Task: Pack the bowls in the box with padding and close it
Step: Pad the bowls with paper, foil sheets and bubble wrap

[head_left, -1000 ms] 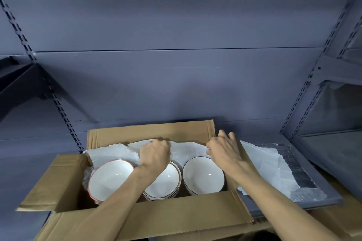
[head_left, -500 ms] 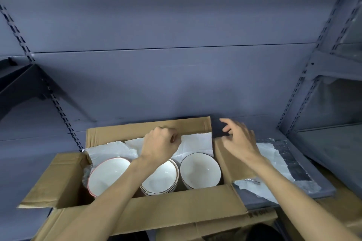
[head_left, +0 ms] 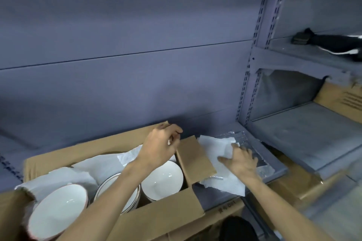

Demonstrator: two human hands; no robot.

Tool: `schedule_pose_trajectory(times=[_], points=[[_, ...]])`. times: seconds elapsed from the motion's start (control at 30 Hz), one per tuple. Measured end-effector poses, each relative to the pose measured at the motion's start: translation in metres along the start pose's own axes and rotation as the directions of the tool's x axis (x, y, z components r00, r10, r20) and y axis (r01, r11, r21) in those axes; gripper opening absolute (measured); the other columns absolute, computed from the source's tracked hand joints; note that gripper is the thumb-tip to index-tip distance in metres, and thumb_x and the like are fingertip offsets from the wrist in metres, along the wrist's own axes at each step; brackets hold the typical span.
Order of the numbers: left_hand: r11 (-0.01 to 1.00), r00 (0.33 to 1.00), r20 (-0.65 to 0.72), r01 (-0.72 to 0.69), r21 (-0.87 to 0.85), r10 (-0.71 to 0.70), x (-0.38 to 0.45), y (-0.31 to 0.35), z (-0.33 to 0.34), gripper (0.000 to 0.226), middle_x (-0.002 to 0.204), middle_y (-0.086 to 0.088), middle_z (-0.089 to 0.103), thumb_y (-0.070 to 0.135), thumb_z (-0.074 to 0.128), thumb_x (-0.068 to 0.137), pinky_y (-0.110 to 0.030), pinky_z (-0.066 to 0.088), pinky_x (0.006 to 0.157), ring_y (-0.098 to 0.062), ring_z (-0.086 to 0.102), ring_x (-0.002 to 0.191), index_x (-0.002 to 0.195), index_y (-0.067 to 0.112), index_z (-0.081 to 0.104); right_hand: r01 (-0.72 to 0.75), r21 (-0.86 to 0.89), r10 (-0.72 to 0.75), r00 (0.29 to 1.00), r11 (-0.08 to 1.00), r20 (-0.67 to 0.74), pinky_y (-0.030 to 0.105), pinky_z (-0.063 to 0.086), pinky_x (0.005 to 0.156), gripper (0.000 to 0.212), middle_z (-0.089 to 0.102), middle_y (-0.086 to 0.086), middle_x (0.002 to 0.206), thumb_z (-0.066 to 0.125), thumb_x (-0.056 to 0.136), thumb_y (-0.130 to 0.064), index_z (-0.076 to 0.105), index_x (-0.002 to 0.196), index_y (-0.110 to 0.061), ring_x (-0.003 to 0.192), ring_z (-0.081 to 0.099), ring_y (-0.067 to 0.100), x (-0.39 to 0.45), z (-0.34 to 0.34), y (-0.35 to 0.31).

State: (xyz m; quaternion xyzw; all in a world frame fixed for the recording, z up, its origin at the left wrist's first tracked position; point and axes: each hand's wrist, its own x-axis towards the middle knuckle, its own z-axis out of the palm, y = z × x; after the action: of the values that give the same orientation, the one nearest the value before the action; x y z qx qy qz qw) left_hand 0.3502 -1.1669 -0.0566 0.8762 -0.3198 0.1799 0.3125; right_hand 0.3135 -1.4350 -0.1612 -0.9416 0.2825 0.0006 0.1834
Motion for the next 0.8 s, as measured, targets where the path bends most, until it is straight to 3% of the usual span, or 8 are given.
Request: schedule_pose_trajectory(times=[0.1, 0.23, 0.33, 0.4, 0.53, 0.6, 0.67, 0.8], points=[[0.999, 0.999, 0.041, -0.027, -0.029, 0.028, 0.007, 0.011, 0.016, 0.022, 0.091, 0.001, 0.072, 0.004, 0.065, 0.086, -0.038, 0.055, 0.077, -0.018, 0.064, 0.083, 0.106, 0.011, 0.074, 0.084, 0.103, -0.068, 0.986, 0.991, -0.154, 0.055, 0.039, 0.106, 0.066, 0.066, 0.006, 0.127, 0.077, 0.089, -0.037, 0.047, 0.145, -0.02, 0.13, 0.052, 0.034, -0.002, -0.005, 0.003], [0.999, 0.998, 0.066, -0.014, -0.033, 0.016, 0.012, 0.012, 0.026, 0.026, 0.094, 0.003, 0.071, 0.006, 0.067, 0.088, -0.039, 0.056, 0.082, -0.015, 0.062, 0.086, 0.112, 0.014, 0.071, 0.25, 0.526, -0.15, 0.963, 0.813, -0.225, 0.047, 0.05, 0.091, 0.071, 0.058, -0.005, 0.084, 0.066, 0.1, -0.015, 0.028, 0.159, -0.013, 0.095, 0.065, 0.025, -0.005, -0.024, 0.004], [0.989, 0.995, 0.041, 0.1, -0.108, -0.096, 0.014, 0.012, 0.024, 0.041, 0.108, 0.005, 0.064, 0.011, 0.072, 0.089, -0.035, 0.054, 0.09, -0.011, 0.057, 0.095, 0.128, 0.019, 0.063, 0.458, 0.447, -0.265, 0.864, 0.768, -0.429, 0.042, 0.048, 0.081, 0.015, 0.043, -0.004, 0.093, 0.052, 0.106, -0.018, 0.062, 0.117, -0.017, 0.087, 0.059, 0.022, -0.021, -0.048, -0.012], [0.981, 0.99, 0.029, 0.138, -0.137, -0.136, 0.016, 0.012, 0.011, 0.063, 0.125, 0.005, 0.055, 0.016, 0.076, 0.087, -0.032, 0.048, 0.098, -0.013, 0.051, 0.113, 0.143, 0.025, 0.048, 0.6, 0.379, -0.366, 0.764, 0.704, -0.53, 0.039, 0.047, 0.078, 0.018, 0.043, -0.003, 0.105, 0.048, 0.108, -0.02, 0.062, 0.101, -0.011, 0.082, 0.055, 0.02, -0.035, -0.066, -0.031], [0.995, 0.996, 0.014, 0.094, -0.033, -0.093, 0.009, 0.015, -0.042, 0.095, 0.151, 0.01, 0.038, 0.032, 0.08, 0.084, -0.033, 0.032, 0.107, -0.014, 0.034, 0.134, 0.157, 0.036, 0.019, 0.825, 0.285, -0.613, 0.557, 0.488, -0.561, 0.037, 0.048, 0.077, 0.017, 0.052, 0.0, 0.106, 0.048, 0.109, -0.015, 0.062, 0.106, -0.005, 0.088, 0.056, 0.02, -0.07, -0.092, -0.083], [0.991, 0.991, 0.013, 0.136, 0.004, -0.136, -0.007, 0.008, -0.072, 0.08, 0.14, 0.01, 0.052, 0.04, 0.08, 0.085, -0.035, 0.037, 0.105, -0.014, 0.047, 0.129, 0.151, 0.039, 0.034, 0.868, 0.345, -0.7, 0.493, 0.357, -0.517, 0.034, 0.047, 0.076, 0.016, 0.054, -0.002, 0.099, 0.048, 0.109, -0.014, 0.061, 0.104, -0.006, 0.086, 0.056, 0.019, -0.089, -0.092, -0.111], [0.979, 0.979, -0.015, 0.202, 0.029, -0.201, -0.028, -0.004, -0.102, 0.04, 0.101, 0.007, 0.065, 0.036, 0.08, 0.085, -0.037, 0.05, 0.089, -0.019, 0.067, 0.098, 0.12, 0.028, 0.064, 0.847, 0.455, -0.76, 0.481, 0.274, -0.438, 0.027, 0.044, 0.076, 0.015, 0.055, -0.006, 0.094, 0.049, 0.109, -0.016, 0.061, 0.101, -0.012, 0.085, 0.056, 0.016, -0.109, -0.082, -0.137], [0.957, 0.967, -0.094, 0.249, 0.149, -0.237, -0.085, -0.033, -0.156, 0.019, 0.063, 0.013, 0.055, 0.019, 0.081, 0.084, -0.029, 0.042, 0.065, -0.009, 0.052, 0.069, 0.078, 0.012, 0.064, 0.747, 0.611, -0.864, 0.463, 0.262, -0.195, 0.024, 0.046, 0.074, 0.013, 0.06, -0.014, 0.087, 0.059, 0.102, -0.024, 0.057, 0.094, -0.035, 0.082, 0.056, 0.011, -0.138, -0.044, -0.184]])
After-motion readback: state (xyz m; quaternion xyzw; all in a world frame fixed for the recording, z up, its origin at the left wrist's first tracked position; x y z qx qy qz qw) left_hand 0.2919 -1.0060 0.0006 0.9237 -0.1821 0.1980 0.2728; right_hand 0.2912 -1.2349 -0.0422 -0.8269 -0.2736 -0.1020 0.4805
